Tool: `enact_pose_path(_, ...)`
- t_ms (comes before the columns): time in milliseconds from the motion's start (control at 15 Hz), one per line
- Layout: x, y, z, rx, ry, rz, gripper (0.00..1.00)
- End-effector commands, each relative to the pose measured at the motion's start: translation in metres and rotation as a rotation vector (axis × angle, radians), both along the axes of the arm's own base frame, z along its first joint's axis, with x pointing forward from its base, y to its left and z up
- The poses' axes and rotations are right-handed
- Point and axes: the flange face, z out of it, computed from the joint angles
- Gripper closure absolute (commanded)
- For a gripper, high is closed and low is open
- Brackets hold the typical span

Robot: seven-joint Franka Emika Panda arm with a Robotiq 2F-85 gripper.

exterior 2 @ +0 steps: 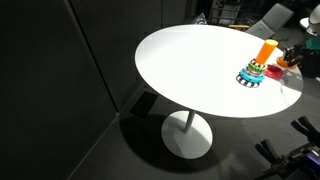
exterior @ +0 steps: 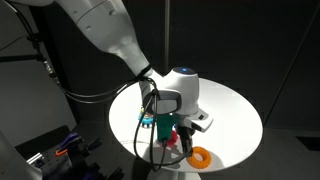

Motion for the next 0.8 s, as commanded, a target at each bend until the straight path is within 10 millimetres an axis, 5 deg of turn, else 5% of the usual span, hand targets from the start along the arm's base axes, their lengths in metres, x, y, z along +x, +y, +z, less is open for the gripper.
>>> enact_pose_path(0,-0.003,0.004,0.030,0.016,-0.017,0.008,0.95)
enact_pose_path(67,-0.002,0.003,0.035,0.009,-0.021,0.005,0.65)
enact_pose_path(133,-0.001,0.001,0.038,0.003,-0.022,-0.001,0.64)
enact_pose_path(733,-0.009,-0.027,0.035,-0.022,0.008,-0.072,0.00)
